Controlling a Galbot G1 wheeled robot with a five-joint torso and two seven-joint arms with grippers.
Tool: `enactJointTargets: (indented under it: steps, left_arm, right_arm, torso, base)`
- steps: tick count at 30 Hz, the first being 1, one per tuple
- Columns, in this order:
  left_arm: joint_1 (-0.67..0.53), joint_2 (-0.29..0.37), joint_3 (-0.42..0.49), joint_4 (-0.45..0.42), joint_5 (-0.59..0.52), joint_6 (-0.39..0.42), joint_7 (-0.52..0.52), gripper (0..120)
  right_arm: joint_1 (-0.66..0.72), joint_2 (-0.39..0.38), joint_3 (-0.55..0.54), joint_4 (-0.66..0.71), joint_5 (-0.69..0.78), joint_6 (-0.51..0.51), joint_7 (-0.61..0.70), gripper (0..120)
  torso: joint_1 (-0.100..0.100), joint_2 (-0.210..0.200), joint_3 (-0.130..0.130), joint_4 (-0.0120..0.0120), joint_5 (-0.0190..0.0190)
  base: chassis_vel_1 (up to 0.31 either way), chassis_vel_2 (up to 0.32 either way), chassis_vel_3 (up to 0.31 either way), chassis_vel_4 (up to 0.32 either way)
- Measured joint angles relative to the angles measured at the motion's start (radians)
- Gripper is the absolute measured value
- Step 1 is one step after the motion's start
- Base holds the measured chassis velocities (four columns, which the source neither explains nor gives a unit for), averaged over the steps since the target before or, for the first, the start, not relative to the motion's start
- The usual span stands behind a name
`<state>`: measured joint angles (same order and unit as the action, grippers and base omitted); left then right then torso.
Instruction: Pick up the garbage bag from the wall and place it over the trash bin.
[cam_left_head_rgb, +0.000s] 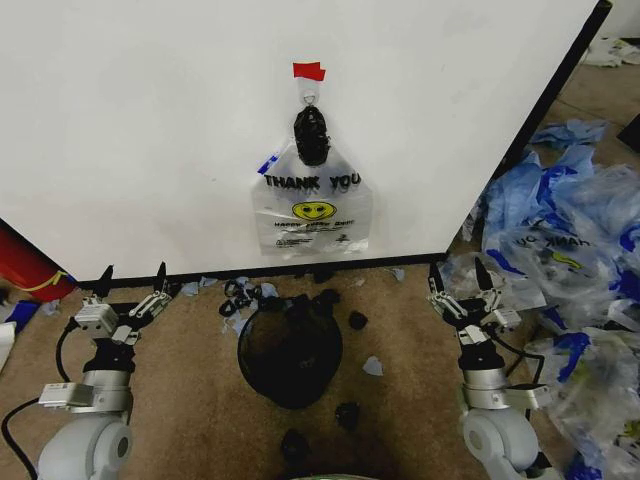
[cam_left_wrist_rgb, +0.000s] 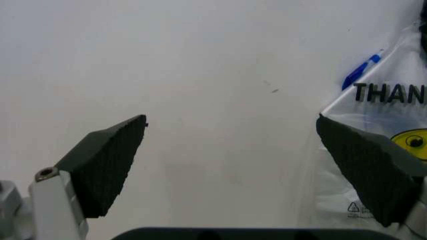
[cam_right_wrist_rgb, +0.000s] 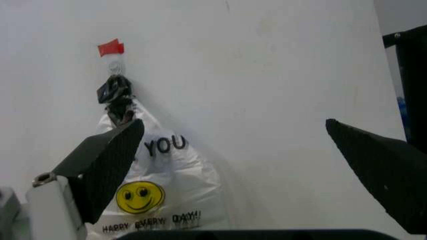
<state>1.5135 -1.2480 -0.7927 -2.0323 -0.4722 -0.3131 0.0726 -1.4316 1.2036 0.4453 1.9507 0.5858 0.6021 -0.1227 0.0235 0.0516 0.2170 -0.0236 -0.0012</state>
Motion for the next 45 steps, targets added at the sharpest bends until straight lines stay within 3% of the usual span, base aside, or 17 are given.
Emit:
enactJointTargets:
  steps: [10,14,18,21,25,27,31,45]
  left_arm:
    - [0.004,-0.010,0.011,0.013,0.014,-0.019,0.000,100]
    - [0.008,-0.018,0.013,0.015,0.025,-0.020,0.000,100]
    - [0.008,-0.033,0.012,0.015,0.042,-0.017,-0.001,100]
    - [0.009,-0.043,0.012,0.015,0.050,-0.015,-0.002,100]
    - [0.012,-0.056,0.012,0.015,0.059,-0.014,-0.004,100]
    - [0.016,-0.077,0.012,0.018,0.077,-0.014,-0.004,100]
    - [0.021,-0.098,0.010,0.020,0.089,-0.014,-0.005,100]
    - [0.053,-0.138,-0.019,0.010,0.099,-0.028,-0.007,99]
  right_arm:
    - [0.073,-0.049,-0.109,0.005,0.102,-0.039,0.052,100]
    - [0.175,-0.083,-0.187,0.003,0.226,-0.073,0.060,100]
    - [0.376,-0.121,-0.320,-0.053,0.404,-0.093,0.053,100]
    - [0.448,-0.122,-0.373,-0.089,0.452,-0.097,0.050,100]
    - [0.516,-0.115,-0.428,-0.135,0.492,-0.099,0.036,100]
    - [0.626,-0.091,-0.519,-0.202,0.536,-0.100,0.025,100]
    - [0.728,-0.049,-0.589,-0.278,0.582,-0.100,0.004,100]
    - [0.930,0.074,-0.702,-0.493,0.711,-0.099,-0.073,100]
  torso:
    - [0.000,0.000,0.000,0.0000,0.0002]
    - [0.000,0.000,0.000,0.0000,0.0000]
    - [0.000,0.000,0.000,0.0004,-0.0001]
    - [0.000,0.000,0.000,0.0002,0.0000]
    - [0.000,0.000,0.000,-0.0002,0.0000]
    - [0.000,0.000,0.000,0.0002,-0.0004]
    - [0.000,0.000,0.000,0.0001,-0.0002]
    - [0.000,0.000,0.000,0.0000,-0.0001]
  base:
    - [0.000,0.000,0.000,0.000]
    - [0.000,0.000,0.000,0.000]
    - [0.000,0.000,0.000,0.000]
    - [0.000,0.000,0.000,0.000]
    - [0.000,0.000,0.000,0.000]
    - [0.000,0.000,0.000,0.000]
    - [0.000,0.000,0.000,0.000]
    - [0.000,0.000,0.000,0.000]
